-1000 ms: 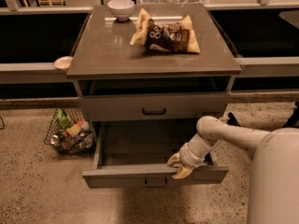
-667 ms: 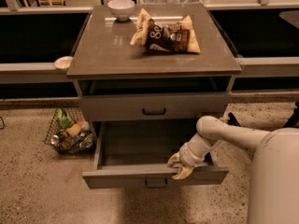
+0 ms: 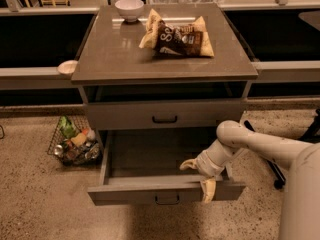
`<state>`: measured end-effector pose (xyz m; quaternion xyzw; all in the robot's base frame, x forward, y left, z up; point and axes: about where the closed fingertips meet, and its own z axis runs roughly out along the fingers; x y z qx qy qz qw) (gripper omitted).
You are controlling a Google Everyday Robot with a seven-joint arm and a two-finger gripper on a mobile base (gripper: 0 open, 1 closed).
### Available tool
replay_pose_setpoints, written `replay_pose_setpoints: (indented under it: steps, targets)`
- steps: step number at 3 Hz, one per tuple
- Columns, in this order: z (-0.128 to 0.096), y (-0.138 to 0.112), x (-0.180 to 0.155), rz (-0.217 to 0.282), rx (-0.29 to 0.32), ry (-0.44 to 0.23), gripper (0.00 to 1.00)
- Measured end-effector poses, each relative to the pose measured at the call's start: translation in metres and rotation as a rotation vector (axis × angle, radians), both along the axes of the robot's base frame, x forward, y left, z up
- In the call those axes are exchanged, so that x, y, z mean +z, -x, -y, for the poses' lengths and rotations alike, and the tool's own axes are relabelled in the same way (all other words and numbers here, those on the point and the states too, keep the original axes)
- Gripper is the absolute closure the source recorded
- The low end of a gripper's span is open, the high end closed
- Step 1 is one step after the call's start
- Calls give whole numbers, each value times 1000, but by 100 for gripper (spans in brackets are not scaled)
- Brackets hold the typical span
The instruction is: Open middle drawer
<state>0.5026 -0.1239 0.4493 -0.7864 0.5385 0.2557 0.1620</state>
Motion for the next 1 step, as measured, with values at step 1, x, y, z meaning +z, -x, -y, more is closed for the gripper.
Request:
replay_pose_setpoints:
  steps: [1]
  targets:
    - [19, 8, 45, 82, -1, -6, 0]
